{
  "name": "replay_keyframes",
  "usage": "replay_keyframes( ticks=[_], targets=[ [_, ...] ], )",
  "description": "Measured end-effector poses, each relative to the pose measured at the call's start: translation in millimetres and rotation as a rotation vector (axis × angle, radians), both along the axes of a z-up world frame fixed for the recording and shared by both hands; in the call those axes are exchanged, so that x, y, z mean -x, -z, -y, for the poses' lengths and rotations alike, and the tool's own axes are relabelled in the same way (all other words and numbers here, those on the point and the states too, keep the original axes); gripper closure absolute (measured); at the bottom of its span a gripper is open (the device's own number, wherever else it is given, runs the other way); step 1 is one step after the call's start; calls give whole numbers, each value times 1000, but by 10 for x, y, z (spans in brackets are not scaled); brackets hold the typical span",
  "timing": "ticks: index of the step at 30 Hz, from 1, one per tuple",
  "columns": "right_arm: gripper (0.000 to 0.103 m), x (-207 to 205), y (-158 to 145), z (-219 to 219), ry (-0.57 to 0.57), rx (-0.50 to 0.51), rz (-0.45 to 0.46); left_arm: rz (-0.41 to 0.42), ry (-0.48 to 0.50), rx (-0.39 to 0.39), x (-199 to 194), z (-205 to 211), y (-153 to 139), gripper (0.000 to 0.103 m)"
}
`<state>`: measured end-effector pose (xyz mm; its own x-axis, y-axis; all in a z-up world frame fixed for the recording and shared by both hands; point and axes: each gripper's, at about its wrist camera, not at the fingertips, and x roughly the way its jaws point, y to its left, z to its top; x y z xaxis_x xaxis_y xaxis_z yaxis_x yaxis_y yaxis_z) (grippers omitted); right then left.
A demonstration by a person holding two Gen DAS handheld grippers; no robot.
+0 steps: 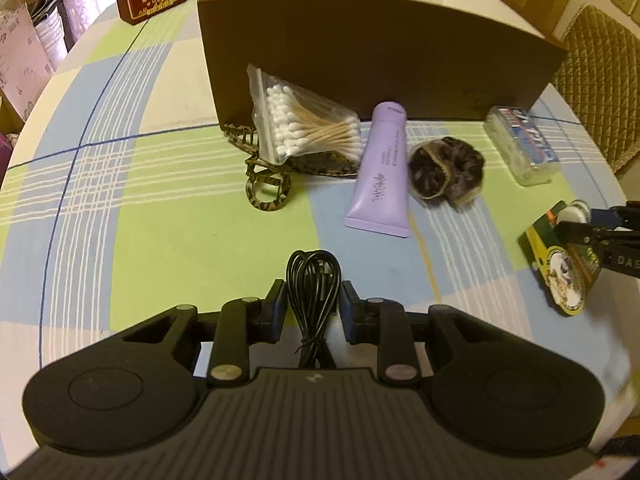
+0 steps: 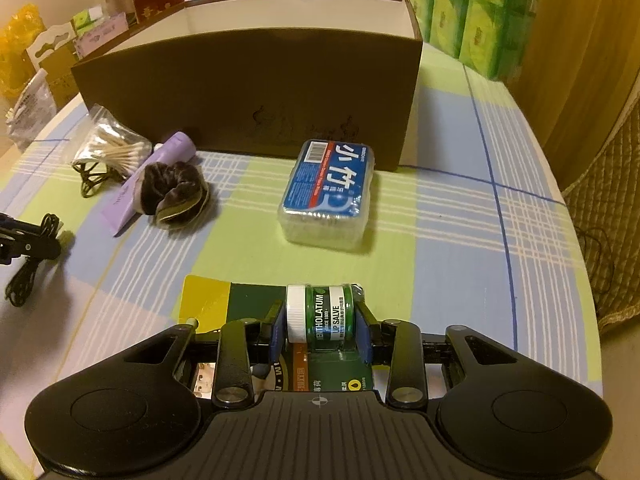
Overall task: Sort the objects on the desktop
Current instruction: 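Lift cable and ointment card with both grippers over the box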
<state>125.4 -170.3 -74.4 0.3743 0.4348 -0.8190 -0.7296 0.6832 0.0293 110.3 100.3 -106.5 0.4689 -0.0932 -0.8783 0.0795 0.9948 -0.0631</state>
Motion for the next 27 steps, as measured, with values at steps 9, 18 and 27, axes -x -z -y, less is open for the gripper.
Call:
replay_keyframes(
  ticks=[9, 18, 27],
  targets=[
    [71, 68, -273, -77, -34, -64, 60, 88, 25, 16, 44, 73, -340, 86],
    [71, 79, -456, -103, -54, -101, 85, 150, 38, 56, 55, 174, -612, 86],
    [71, 37, -616, -169, -80, -123, 108, 209, 53, 75, -42, 266, -847, 86]
  ],
)
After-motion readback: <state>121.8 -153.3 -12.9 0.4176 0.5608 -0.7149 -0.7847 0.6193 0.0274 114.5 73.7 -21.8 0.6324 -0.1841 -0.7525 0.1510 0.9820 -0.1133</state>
